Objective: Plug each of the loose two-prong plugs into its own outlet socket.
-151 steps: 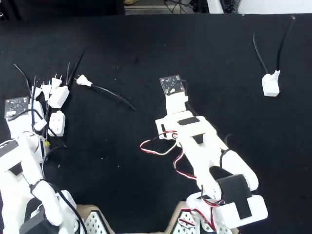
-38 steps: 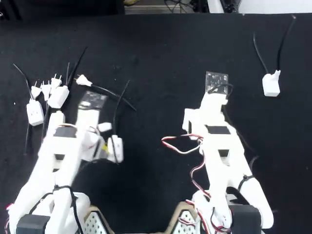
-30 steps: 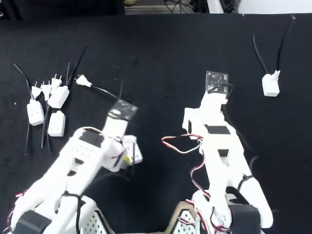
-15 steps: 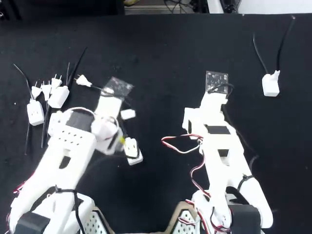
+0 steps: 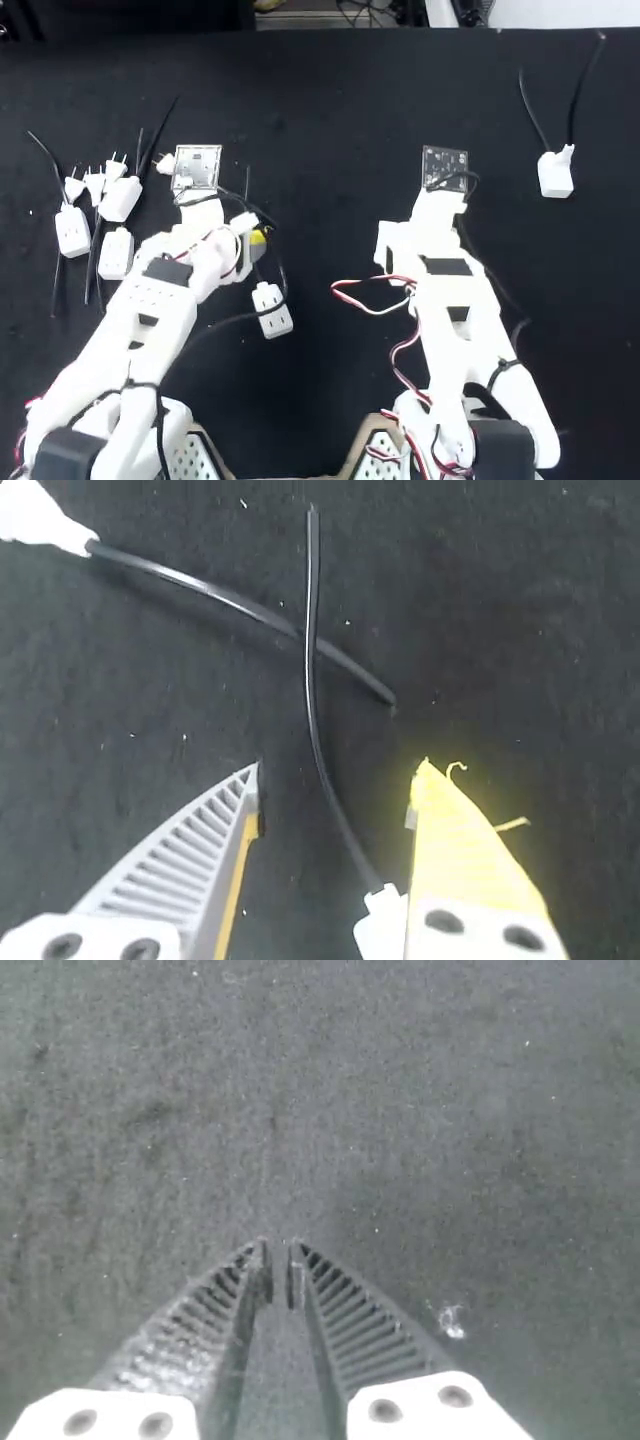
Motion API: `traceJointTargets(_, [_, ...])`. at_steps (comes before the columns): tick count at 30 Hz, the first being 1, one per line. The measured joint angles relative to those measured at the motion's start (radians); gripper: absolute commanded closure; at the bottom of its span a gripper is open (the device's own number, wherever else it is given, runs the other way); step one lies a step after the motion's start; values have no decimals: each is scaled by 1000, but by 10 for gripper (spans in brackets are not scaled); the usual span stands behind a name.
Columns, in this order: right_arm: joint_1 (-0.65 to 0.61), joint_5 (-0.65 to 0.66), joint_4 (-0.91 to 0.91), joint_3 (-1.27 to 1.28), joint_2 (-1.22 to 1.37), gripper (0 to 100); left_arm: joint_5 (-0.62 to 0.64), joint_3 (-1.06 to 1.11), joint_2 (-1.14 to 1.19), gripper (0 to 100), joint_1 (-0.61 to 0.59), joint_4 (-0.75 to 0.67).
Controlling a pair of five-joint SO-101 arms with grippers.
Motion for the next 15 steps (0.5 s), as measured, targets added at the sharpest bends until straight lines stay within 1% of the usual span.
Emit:
traceJointTargets(3, [0,0,0,0,0,970,0,-60,127,759,0,11])
traceJointTargets(8, [0,0,0,0,0,970,3,-255,338,762,-5,153])
traceJointTargets(11, [0,0,0,0,0,970,3,-348,417,762,-58,264])
traceJointTargets(15, [0,0,0,0,0,970,3,-416,442,762,-175,417])
